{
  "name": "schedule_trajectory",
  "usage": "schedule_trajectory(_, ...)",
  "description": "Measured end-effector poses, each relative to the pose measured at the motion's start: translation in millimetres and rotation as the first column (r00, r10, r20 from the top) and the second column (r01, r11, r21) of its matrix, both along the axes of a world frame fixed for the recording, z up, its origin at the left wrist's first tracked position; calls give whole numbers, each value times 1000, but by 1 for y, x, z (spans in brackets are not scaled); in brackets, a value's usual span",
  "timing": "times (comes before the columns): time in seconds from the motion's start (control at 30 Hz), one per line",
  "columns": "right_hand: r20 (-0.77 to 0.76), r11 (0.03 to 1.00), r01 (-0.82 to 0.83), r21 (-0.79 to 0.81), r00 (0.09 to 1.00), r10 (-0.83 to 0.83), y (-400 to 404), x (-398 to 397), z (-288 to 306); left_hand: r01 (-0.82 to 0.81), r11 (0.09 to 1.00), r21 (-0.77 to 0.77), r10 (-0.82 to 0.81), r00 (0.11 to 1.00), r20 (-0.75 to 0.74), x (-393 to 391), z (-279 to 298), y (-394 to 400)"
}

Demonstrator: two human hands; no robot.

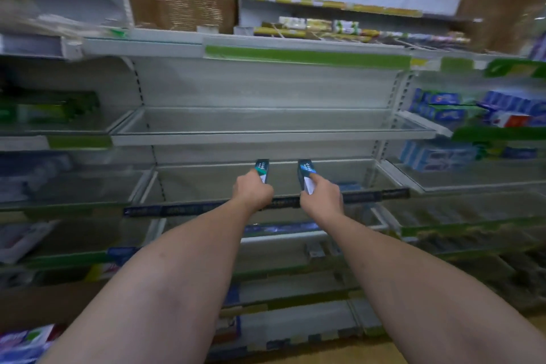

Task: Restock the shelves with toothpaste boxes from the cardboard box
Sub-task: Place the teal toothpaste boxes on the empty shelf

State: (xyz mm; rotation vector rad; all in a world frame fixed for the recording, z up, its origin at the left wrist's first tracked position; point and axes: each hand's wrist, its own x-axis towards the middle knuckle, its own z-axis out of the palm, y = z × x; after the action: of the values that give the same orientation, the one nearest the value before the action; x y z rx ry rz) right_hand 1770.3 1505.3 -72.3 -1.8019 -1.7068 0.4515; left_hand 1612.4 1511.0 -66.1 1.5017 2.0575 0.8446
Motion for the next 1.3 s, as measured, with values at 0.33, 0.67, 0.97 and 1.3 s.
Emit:
schedule_trajectory(0.33,-68,957,-288,-12,956,287,26,-56,-12,-253,967,-10,252,965,-69,-48,0,-24)
schedule_trajectory(0.67,-116,913,-405,-52,910,397,25,-144,-32,-356,934,-44,352,933,-72,-138,-18,-52)
schedule_trajectory(0.97,-106,891,-443,-99,895,433,38,-210,-54,-351,936,-35,348,935,-66,-213,-40,-42)
schedule_trajectory(1.3,7,897,-427,-115,903,431,88,-247,-61,-348,935,-63,345,937,-59,-256,-51,-12)
